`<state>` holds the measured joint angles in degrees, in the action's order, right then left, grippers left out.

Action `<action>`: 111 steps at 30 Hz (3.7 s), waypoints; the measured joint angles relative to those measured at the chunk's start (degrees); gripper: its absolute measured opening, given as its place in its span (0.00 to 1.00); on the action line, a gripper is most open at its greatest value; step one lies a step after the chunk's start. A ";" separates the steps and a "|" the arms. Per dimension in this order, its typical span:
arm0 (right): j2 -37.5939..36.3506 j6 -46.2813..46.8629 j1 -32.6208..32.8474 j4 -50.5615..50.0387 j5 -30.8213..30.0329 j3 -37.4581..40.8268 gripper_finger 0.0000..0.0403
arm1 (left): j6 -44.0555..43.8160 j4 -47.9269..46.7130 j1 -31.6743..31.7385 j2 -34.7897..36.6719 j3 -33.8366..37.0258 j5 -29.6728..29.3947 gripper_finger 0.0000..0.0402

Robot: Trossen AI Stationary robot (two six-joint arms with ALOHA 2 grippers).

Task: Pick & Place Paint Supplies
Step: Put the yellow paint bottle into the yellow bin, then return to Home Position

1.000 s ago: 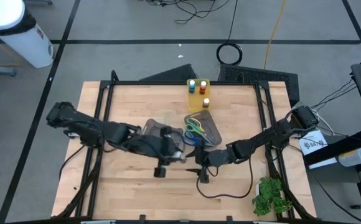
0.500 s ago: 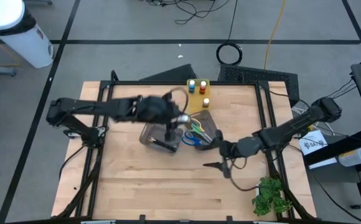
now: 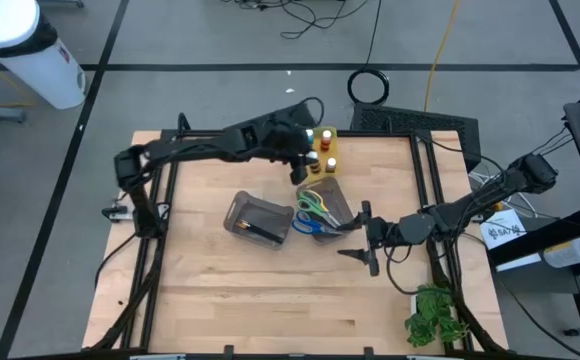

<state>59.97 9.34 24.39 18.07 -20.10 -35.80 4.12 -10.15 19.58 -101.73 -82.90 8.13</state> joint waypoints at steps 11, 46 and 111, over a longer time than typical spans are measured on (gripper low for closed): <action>-0.34 -0.17 -1.93 0.81 0.41 1.58 0.65 | -3.18 0.80 6.55 -9.32 -0.02 3.64 0.31; -0.29 -2.99 -1.93 -1.26 0.70 1.54 0.65 | 14.99 -33.51 2.21 36.98 -4.67 -11.31 0.84; -59.83 -10.55 -21.42 -16.05 0.53 32.72 0.65 | -7.39 13.33 -3.07 98.37 82.03 6.72 0.84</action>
<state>0.14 -1.21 2.96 2.02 -19.57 -3.07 -3.27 3.18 16.51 -3.36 -0.86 14.85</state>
